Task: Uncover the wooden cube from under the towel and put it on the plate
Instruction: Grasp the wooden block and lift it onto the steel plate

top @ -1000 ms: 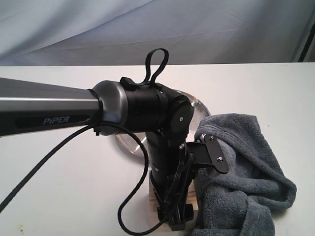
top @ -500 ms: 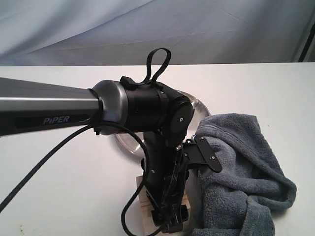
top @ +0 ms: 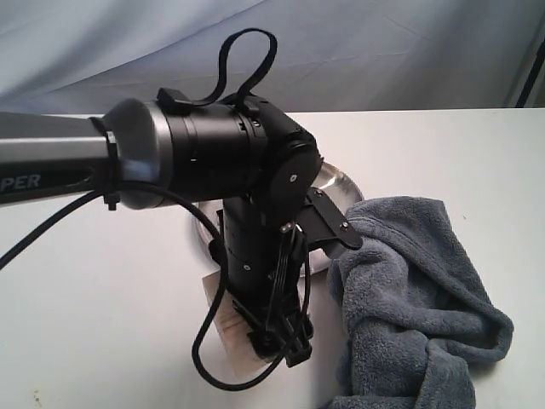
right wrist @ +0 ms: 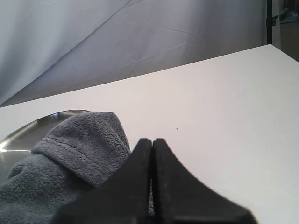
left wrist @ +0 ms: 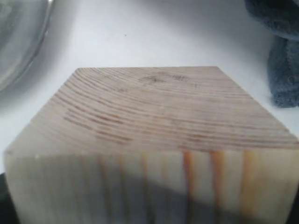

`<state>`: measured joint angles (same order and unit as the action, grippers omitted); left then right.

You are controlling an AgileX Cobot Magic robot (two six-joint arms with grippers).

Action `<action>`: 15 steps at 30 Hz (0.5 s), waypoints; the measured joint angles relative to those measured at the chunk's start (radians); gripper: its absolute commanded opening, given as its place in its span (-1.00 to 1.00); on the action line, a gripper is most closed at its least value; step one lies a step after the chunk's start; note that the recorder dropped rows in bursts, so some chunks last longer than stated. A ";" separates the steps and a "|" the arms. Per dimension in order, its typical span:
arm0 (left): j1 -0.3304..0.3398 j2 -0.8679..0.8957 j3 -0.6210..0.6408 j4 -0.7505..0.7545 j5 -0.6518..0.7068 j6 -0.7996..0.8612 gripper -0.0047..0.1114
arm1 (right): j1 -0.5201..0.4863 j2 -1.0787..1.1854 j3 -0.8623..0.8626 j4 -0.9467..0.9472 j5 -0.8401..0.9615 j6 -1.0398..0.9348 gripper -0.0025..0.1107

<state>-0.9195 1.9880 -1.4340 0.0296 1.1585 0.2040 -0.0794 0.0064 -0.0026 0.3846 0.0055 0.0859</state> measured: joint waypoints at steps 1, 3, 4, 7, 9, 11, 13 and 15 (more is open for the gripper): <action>0.000 -0.005 0.000 0.004 -0.005 -0.017 -0.92 | 0.000 0.000 0.000 0.000 0.000 0.000 -0.90; 0.000 -0.007 0.000 0.007 -0.018 -0.083 -0.92 | 0.000 0.000 0.000 0.000 0.000 0.000 -0.90; 0.000 -0.007 0.000 0.011 -0.026 -0.124 -0.92 | 0.000 0.000 0.000 0.000 0.000 0.000 -0.90; 0.000 -0.007 0.000 0.029 -0.068 -0.224 -0.92 | 0.000 0.000 0.000 0.000 0.000 0.000 -0.90; 0.009 -0.007 0.000 0.034 -0.096 -0.275 -0.92 | 0.000 0.000 0.000 0.000 0.000 0.000 -0.90; 0.029 -0.007 0.000 0.019 -0.106 -0.305 -0.92 | 0.000 0.000 0.000 0.000 0.000 0.000 -0.90; 0.062 -0.007 0.000 -0.014 -0.104 -0.315 -0.92 | 0.000 0.000 0.000 0.000 0.000 0.000 -0.90; 0.105 -0.007 0.000 -0.060 -0.090 -0.320 -0.92 | 0.000 0.000 0.000 0.000 0.000 0.000 -0.90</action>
<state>-0.8149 1.9812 -1.4340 -0.0301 1.0685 -0.1163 -0.0794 0.0064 -0.0026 0.3846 0.0055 0.0859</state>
